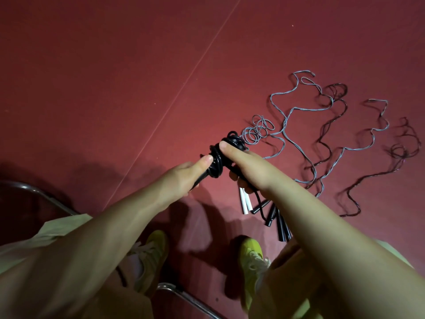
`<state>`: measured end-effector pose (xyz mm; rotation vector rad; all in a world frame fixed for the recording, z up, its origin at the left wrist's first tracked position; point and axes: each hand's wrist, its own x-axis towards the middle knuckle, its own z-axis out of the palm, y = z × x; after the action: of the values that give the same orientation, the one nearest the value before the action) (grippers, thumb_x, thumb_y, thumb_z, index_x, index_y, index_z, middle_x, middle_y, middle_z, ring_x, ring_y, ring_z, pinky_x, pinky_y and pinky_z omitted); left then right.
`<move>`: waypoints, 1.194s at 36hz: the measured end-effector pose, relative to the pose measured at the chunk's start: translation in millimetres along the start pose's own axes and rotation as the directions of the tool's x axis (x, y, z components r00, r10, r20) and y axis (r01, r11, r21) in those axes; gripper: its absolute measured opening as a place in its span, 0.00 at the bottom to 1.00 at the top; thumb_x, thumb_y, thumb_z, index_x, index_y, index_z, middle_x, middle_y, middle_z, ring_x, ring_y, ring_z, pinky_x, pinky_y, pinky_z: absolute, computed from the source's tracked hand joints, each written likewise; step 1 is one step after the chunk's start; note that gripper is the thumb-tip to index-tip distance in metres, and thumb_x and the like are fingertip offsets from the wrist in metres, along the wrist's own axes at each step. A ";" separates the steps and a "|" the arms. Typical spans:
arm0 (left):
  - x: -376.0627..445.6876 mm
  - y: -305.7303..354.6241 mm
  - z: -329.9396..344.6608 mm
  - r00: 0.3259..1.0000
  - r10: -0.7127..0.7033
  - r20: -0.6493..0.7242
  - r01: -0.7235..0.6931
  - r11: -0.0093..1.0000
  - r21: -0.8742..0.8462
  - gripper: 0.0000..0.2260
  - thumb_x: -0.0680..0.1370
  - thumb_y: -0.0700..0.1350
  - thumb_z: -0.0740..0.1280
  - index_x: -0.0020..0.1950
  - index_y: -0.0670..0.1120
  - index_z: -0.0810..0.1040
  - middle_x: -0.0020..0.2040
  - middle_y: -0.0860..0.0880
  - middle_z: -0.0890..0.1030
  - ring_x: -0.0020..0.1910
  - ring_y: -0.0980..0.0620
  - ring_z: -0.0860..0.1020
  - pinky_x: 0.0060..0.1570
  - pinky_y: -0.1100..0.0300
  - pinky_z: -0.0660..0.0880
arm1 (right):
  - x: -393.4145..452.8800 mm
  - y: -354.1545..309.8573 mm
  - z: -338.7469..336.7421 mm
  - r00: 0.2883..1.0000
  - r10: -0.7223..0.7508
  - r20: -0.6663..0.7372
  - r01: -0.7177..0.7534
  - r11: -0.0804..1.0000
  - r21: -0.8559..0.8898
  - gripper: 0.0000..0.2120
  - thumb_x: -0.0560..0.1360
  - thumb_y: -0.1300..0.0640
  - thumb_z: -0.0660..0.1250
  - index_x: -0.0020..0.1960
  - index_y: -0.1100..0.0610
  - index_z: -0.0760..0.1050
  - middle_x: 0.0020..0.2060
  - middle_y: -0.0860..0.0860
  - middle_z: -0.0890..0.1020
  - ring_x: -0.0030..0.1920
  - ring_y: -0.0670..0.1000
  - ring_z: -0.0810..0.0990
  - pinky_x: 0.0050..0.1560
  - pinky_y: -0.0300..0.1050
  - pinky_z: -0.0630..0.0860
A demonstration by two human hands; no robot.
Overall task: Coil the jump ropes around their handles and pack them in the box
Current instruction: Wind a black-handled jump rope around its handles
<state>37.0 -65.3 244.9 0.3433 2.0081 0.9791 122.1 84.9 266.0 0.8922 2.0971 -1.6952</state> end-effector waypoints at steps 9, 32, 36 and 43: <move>0.9 -1.4 -7.7 1.000 0.003 -0.027 -0.004 0.999 -0.046 0.41 0.51 0.73 0.63 0.50 0.43 0.78 0.41 0.49 0.79 0.41 0.50 0.76 0.48 0.52 0.74 | 0.7 -1.6 4.4 0.996 -0.085 -0.022 0.087 0.987 0.134 0.15 0.76 0.42 0.61 0.36 0.50 0.69 0.30 0.50 0.70 0.27 0.48 0.62 0.30 0.43 0.57; -17.6 -0.7 -7.7 0.662 0.222 0.716 0.402 0.701 -0.589 0.38 0.65 0.72 0.61 0.51 0.39 0.83 0.44 0.39 0.83 0.41 0.43 0.82 0.42 0.55 0.78 | -6.8 1.5 2.1 0.894 -0.438 0.097 0.377 0.850 0.367 0.28 0.63 0.48 0.65 0.55 0.67 0.69 0.39 0.57 0.73 0.39 0.55 0.71 0.40 0.46 0.67; -18.2 -5.8 -2.5 0.480 0.318 0.818 0.482 0.683 -0.549 0.39 0.68 0.72 0.64 0.58 0.38 0.78 0.41 0.43 0.82 0.39 0.46 0.81 0.42 0.54 0.78 | -7.7 3.8 0.2 0.882 -0.441 0.168 0.355 0.854 0.380 0.25 0.64 0.49 0.66 0.58 0.58 0.72 0.37 0.46 0.79 0.33 0.44 0.77 0.33 0.35 0.71; -22.6 20.2 -10.5 0.721 0.098 0.686 0.404 0.745 -0.531 0.37 0.69 0.72 0.56 0.43 0.36 0.76 0.26 0.44 0.73 0.22 0.49 0.72 0.24 0.62 0.70 | -2.8 -3.7 2.0 0.902 -0.426 0.071 0.388 0.872 0.299 0.24 0.68 0.43 0.63 0.47 0.65 0.70 0.32 0.54 0.73 0.29 0.49 0.72 0.31 0.41 0.67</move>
<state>40.0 -70.0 276.5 0.0911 0.9073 1.1567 121.6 81.7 270.0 0.3925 2.0922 -2.2387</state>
